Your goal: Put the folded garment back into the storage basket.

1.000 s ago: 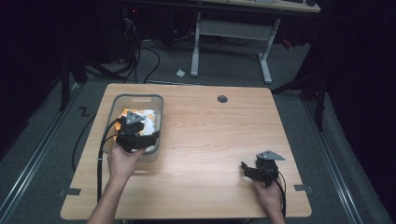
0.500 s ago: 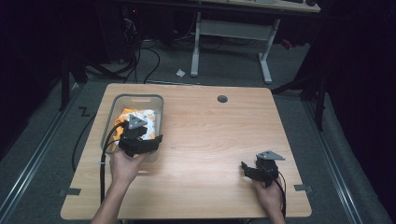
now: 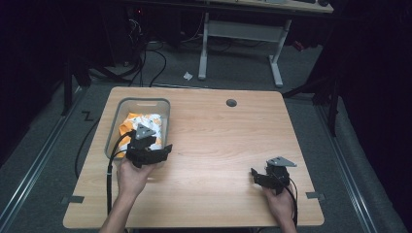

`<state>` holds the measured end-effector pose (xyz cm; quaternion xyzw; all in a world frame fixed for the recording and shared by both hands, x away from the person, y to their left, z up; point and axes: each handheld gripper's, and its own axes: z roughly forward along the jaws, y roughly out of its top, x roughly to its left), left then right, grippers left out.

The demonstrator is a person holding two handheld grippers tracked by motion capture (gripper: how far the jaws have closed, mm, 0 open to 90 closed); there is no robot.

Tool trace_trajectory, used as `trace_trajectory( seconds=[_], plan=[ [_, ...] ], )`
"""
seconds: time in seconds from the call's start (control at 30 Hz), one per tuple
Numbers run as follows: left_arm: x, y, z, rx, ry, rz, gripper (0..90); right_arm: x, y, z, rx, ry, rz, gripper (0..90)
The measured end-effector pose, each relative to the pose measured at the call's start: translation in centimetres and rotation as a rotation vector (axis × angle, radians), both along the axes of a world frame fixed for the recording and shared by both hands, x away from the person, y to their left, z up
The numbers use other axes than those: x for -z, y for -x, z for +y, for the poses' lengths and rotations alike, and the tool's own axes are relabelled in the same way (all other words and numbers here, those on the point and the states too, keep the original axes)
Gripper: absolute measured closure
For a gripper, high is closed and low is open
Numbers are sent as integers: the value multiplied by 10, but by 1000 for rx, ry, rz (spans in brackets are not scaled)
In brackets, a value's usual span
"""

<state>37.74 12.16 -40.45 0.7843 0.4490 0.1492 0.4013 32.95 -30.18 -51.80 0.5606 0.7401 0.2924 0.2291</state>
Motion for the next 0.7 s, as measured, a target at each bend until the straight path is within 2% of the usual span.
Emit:
trace_trajectory(
  seconds=[0.7],
  plan=[
    [7,8,-20,58,18,13,351,0,0,0,0,0,0,276]
  ],
)
